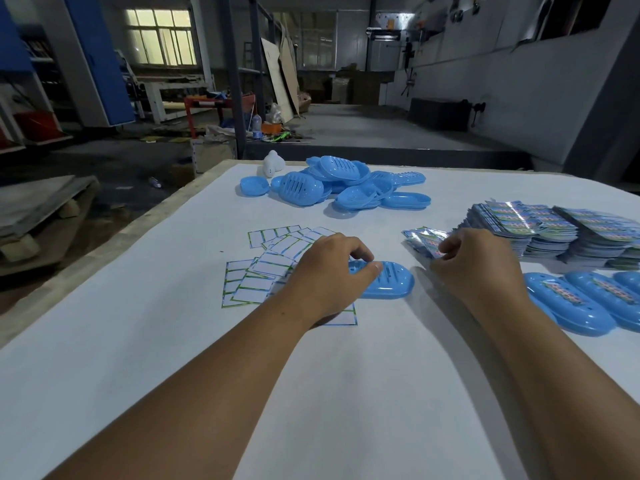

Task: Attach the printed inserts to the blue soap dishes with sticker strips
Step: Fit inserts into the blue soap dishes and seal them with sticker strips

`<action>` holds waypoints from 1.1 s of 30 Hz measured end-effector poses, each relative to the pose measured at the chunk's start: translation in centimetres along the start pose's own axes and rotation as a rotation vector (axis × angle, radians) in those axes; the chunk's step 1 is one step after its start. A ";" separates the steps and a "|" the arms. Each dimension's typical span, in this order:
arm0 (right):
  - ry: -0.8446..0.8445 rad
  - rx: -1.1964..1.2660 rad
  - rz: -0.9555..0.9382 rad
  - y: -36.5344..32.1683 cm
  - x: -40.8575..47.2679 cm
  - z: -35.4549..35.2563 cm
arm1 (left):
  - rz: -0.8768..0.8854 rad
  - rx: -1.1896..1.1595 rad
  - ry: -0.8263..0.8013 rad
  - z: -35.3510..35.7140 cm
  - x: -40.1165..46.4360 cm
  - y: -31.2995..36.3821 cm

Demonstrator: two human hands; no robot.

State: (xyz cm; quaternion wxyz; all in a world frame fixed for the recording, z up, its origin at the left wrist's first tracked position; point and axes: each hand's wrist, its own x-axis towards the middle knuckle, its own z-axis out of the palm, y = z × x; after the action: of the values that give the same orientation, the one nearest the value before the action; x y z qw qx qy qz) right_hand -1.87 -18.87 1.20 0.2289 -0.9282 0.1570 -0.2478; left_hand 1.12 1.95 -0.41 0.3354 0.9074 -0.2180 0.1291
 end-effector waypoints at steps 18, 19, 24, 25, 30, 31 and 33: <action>-0.075 -0.019 -0.083 -0.1 -0.5 0.3 | 0.007 -0.001 0.019 0.0 0.1 0.3; -0.076 -0.011 -0.066 -0.1 -0.5 0.3 | 0.007 0.001 0.017 0.1 0.1 0.3; -0.061 0.031 -0.032 -0.2 -0.5 0.2 | 0.011 0.002 0.007 0.0 0.0 0.4; -0.056 0.036 -0.035 -0.2 -0.5 0.1 | 0.013 0.004 0.007 0.0 0.0 0.5; 0.056 0.142 -0.088 -0.6 -0.5 -0.2 | 0.011 -0.037 0.029 0.0 0.1 0.6; 0.080 0.176 -0.118 -0.8 -0.6 -0.2 | 0.001 -0.045 0.033 0.0 0.1 0.7; 0.105 0.242 -0.202 -1.5 -1.0 -0.1 | -0.018 -0.073 0.047 0.1 0.2 0.8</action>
State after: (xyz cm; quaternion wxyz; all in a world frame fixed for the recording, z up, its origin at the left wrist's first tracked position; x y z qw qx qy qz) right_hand -2.49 -17.28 1.64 0.3044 -0.8907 0.0435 -0.3348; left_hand 0.89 1.27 0.01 0.3745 0.8931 -0.2068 0.1391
